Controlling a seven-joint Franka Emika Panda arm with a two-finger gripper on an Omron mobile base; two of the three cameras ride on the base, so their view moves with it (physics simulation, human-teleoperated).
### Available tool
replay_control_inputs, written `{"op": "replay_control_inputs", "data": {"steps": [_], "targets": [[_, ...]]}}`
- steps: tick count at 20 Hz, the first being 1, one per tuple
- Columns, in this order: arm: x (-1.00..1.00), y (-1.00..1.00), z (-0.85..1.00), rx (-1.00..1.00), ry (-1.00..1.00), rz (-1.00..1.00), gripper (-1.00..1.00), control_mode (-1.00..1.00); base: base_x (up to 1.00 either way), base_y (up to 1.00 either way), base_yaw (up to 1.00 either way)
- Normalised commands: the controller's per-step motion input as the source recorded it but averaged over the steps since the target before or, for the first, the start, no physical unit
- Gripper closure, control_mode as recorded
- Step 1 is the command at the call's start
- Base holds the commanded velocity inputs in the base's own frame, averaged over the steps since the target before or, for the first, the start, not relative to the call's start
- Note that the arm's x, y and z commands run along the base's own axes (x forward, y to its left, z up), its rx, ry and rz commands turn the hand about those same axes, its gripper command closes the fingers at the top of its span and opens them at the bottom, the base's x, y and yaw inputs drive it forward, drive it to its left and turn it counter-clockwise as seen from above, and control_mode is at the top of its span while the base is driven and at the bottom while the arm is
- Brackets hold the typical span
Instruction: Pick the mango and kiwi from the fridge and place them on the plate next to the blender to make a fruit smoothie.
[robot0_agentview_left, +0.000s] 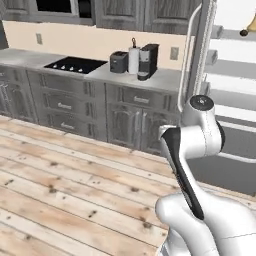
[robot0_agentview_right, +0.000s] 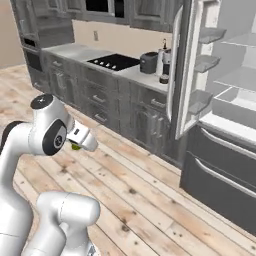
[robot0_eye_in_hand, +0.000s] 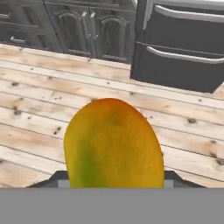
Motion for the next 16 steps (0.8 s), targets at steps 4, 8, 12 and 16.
{"op": "replay_control_inputs", "data": {"steps": [4, 8, 12, 16], "targets": [[0.00, 0.00, 0.00, 0.00, 0.00, 0.00, 1.00, 1.00, -0.06, 0.18, 0.79], [0.00, 0.00, 0.00, 0.00, 0.00, 0.00, 1.00, 1.00, 0.00, 0.00, 0.88], [0.00, 0.00, 0.00, 0.00, 0.00, 0.00, 1.00, 1.00, 0.00, 0.00, 0.89], [0.00, 0.00, 0.00, 0.00, 0.00, 0.00, 1.00, 1.00, 0.00, 0.00, 0.87]]}}
